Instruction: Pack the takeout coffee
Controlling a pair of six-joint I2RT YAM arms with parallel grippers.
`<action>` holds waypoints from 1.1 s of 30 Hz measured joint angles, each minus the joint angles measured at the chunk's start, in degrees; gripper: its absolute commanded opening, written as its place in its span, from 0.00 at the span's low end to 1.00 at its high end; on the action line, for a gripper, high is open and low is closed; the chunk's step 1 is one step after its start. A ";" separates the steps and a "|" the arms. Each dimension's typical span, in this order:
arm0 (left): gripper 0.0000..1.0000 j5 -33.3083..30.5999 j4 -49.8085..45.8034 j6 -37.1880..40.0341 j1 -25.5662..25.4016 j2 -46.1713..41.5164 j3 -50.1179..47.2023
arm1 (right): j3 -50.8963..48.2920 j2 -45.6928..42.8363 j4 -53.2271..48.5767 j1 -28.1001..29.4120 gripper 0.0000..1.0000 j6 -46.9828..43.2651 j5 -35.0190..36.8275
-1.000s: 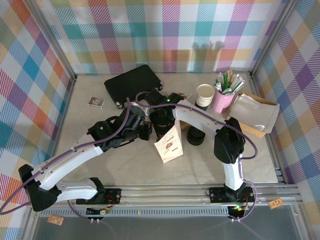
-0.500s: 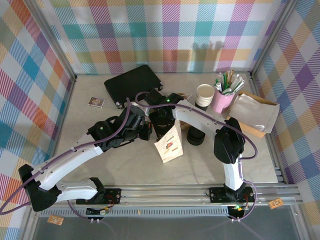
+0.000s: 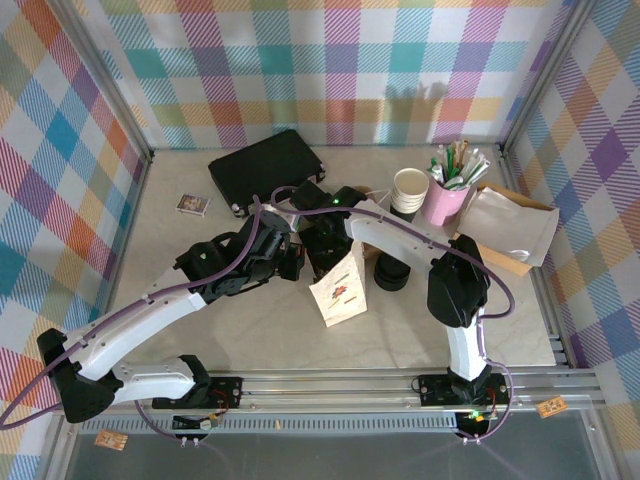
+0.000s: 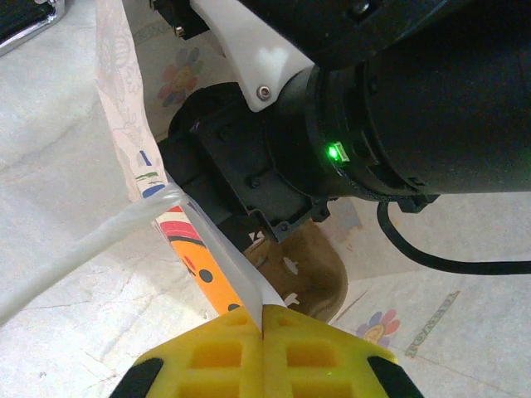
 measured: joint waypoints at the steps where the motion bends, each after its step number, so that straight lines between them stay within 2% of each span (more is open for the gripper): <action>1: 0.00 -0.02 -0.02 0.00 0.00 0.00 0.00 | 0.00 0.00 -0.26 0.00 0.96 -0.15 -0.02; 7: 0.00 -0.02 0.00 -0.02 0.00 0.00 0.00 | 0.02 0.00 -1.01 0.00 1.00 -0.74 -0.46; 24: 0.00 -1.88 -2.80 -0.66 -0.11 0.07 0.96 | 4.00 0.57 -4.61 0.02 0.99 -1.75 -0.90; 33: 0.00 -3.13 -5.05 -0.61 -0.13 0.96 2.58 | 7.34 3.65 -5.51 0.07 0.99 -2.40 -2.29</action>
